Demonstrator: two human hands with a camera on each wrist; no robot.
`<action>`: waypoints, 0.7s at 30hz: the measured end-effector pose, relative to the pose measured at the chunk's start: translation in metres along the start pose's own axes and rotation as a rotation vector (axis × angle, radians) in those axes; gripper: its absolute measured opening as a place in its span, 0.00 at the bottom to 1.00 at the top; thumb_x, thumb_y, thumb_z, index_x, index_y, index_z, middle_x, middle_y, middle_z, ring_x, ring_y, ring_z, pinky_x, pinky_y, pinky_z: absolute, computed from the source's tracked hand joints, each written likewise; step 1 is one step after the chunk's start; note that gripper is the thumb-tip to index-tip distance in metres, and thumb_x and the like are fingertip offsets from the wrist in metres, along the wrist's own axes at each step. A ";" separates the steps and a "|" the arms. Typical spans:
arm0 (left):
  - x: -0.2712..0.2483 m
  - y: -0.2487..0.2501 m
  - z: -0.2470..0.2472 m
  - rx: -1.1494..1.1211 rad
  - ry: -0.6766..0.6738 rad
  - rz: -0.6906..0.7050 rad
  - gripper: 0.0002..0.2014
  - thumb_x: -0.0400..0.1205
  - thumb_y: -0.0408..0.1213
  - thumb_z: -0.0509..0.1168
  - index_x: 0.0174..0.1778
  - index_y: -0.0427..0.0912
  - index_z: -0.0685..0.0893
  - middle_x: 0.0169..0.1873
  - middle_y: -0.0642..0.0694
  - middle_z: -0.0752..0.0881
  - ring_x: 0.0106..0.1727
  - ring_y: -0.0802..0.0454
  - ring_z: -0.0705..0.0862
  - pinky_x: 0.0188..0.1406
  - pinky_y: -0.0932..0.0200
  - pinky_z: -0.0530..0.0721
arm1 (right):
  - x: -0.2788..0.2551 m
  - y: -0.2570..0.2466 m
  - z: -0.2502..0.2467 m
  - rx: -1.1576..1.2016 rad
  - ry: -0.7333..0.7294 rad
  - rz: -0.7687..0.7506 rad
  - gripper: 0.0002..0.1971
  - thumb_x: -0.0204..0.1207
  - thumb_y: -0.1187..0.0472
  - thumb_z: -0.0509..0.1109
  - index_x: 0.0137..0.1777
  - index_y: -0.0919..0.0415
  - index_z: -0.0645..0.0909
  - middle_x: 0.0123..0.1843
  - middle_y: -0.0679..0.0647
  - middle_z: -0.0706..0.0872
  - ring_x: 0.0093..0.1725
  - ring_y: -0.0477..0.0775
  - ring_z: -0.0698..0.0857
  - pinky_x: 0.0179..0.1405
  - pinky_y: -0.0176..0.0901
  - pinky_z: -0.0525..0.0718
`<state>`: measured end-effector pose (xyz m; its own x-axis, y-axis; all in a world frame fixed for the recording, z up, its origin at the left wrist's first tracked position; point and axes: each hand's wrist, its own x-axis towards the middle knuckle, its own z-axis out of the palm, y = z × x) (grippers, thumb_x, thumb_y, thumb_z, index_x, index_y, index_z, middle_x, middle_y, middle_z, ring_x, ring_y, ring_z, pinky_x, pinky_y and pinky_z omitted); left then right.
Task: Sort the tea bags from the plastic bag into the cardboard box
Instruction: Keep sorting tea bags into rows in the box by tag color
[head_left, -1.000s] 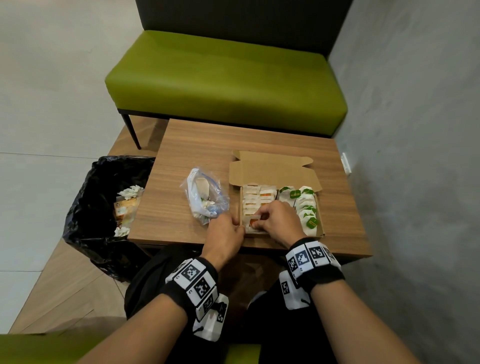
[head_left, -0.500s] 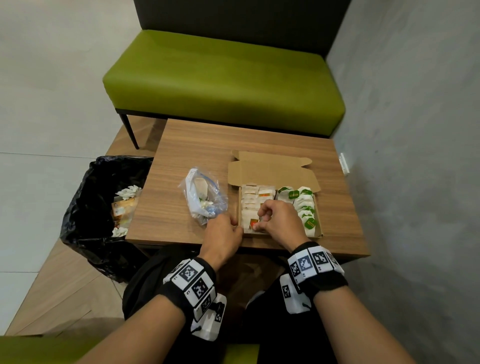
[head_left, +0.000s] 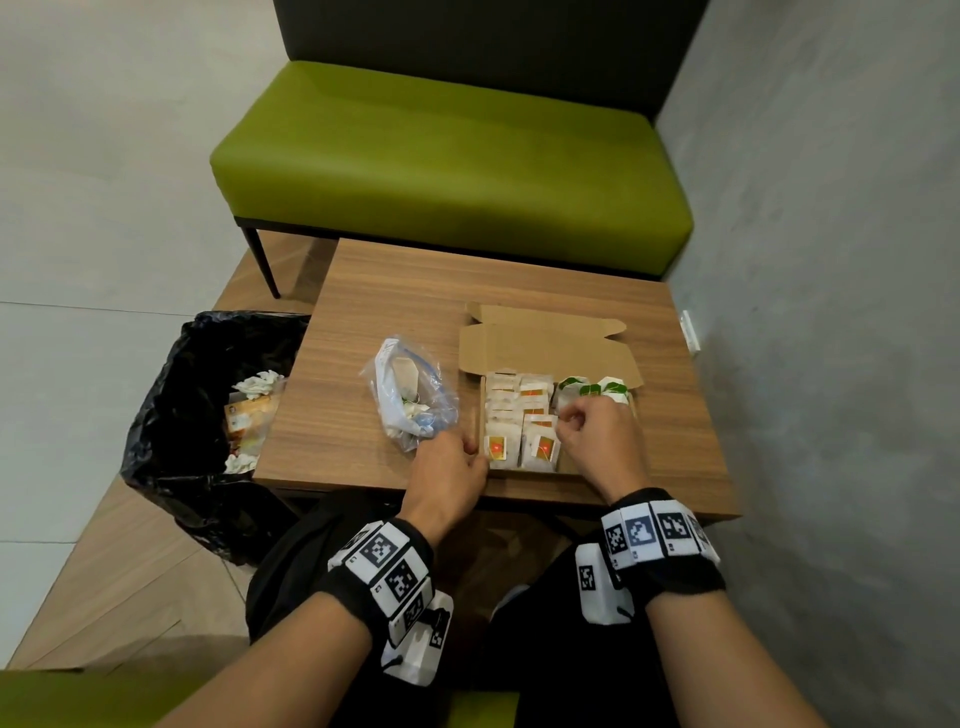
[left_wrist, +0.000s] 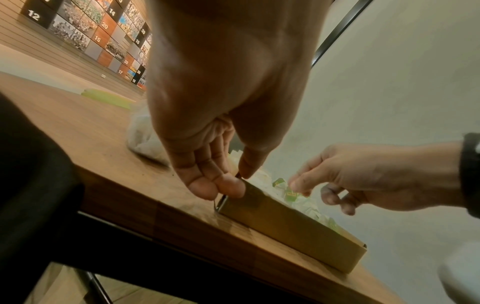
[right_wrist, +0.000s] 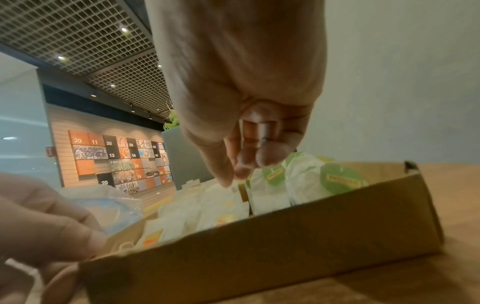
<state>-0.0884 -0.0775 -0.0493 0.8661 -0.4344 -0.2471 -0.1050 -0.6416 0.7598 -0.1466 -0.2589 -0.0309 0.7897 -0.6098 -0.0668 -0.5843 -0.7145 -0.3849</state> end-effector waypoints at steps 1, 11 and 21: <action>0.000 0.000 0.000 0.001 0.002 -0.003 0.02 0.82 0.37 0.68 0.44 0.43 0.83 0.38 0.48 0.87 0.43 0.53 0.86 0.42 0.61 0.81 | 0.000 0.002 0.000 -0.043 -0.025 0.021 0.07 0.77 0.51 0.74 0.48 0.51 0.91 0.45 0.48 0.91 0.46 0.51 0.88 0.45 0.49 0.89; -0.001 -0.001 0.000 0.010 -0.010 -0.013 0.04 0.82 0.39 0.68 0.44 0.43 0.83 0.37 0.49 0.87 0.40 0.56 0.85 0.39 0.64 0.78 | 0.000 0.001 0.011 -0.205 -0.231 0.121 0.16 0.72 0.40 0.75 0.51 0.50 0.87 0.48 0.49 0.88 0.48 0.53 0.87 0.47 0.50 0.88; -0.010 0.007 -0.011 0.110 -0.044 0.007 0.07 0.82 0.44 0.68 0.43 0.46 0.84 0.36 0.50 0.87 0.41 0.55 0.87 0.47 0.53 0.88 | -0.009 0.000 0.000 -0.097 -0.222 0.123 0.08 0.77 0.50 0.72 0.42 0.51 0.90 0.40 0.47 0.89 0.42 0.51 0.86 0.44 0.49 0.89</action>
<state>-0.0922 -0.0712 -0.0350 0.8430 -0.4651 -0.2701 -0.1659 -0.7026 0.6920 -0.1536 -0.2527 -0.0306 0.7274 -0.6114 -0.3114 -0.6848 -0.6759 -0.2724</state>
